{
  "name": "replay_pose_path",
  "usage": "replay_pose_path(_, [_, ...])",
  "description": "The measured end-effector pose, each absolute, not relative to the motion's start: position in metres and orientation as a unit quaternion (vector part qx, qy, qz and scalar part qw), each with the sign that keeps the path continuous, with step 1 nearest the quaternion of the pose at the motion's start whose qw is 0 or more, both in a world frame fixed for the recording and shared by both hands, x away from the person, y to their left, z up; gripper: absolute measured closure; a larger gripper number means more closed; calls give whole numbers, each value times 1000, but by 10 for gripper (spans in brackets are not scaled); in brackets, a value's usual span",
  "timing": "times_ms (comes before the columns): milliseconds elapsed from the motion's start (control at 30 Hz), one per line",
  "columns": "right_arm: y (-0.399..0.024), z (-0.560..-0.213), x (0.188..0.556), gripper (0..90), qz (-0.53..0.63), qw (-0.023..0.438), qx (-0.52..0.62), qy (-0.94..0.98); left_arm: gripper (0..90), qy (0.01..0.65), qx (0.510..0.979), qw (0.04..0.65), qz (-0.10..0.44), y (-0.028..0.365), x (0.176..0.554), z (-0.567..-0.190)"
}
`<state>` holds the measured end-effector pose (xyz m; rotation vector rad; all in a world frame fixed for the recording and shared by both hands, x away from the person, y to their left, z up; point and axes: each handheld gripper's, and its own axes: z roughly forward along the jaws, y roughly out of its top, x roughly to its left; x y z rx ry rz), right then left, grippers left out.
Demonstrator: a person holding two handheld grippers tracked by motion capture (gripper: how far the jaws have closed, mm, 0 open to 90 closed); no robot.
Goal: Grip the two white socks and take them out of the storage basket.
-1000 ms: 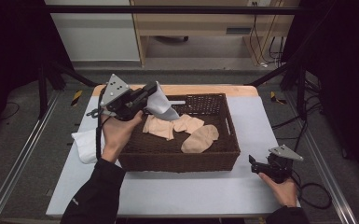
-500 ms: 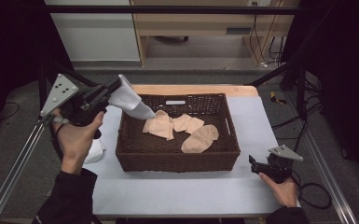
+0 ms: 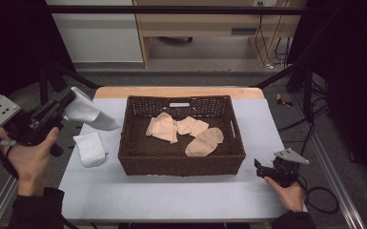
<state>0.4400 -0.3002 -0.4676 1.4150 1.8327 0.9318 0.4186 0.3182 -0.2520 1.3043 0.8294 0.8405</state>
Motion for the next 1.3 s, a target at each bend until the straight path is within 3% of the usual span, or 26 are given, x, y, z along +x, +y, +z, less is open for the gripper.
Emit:
replay_pose_path(267, [-300,-468,440,77,352,317,538,697,889,413,586,605,347,345,420,-299])
replay_pose_path(833, [-300,-468,440,79,351,317,538,698,870,498,674,480,259,330,446,-416])
replay_pose_path(1000, [-300,-468,439,80,352,317,537,698,745,511,688,456,239,329,447,-434])
replay_pose_path(1167, [-300,-468,439,80,352,317,536,699,484,522,684,445,246,330,444,-439])
replay_pose_path(1300, [-301,-467,439,79,353,317,537,697,371,529,671,450,262,336,437,-435])
